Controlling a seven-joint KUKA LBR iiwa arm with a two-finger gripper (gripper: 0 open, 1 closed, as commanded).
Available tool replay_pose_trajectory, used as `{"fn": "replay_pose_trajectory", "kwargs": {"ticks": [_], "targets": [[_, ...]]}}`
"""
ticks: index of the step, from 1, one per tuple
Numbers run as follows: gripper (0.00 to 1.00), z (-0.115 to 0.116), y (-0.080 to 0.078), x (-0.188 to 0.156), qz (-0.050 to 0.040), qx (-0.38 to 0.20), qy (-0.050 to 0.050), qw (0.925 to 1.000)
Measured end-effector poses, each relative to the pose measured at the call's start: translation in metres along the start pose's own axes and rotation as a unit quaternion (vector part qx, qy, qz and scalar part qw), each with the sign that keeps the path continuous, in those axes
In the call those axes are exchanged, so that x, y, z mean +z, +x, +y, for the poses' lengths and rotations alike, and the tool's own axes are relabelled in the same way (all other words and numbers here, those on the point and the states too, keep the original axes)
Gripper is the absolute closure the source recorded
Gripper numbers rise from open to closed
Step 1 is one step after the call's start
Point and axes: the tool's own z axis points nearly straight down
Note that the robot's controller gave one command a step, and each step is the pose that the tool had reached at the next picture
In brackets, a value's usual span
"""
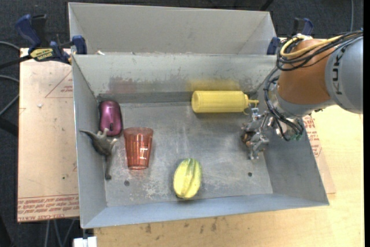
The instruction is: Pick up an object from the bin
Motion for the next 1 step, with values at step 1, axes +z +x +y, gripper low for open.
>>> {"fn": "replay_pose_trajectory", "kwargs": {"ticks": [1], "targets": [[1.0, -0.0132, -0.0011, -0.1326, 0.0011, -0.034, 0.0, 0.9994]]}}
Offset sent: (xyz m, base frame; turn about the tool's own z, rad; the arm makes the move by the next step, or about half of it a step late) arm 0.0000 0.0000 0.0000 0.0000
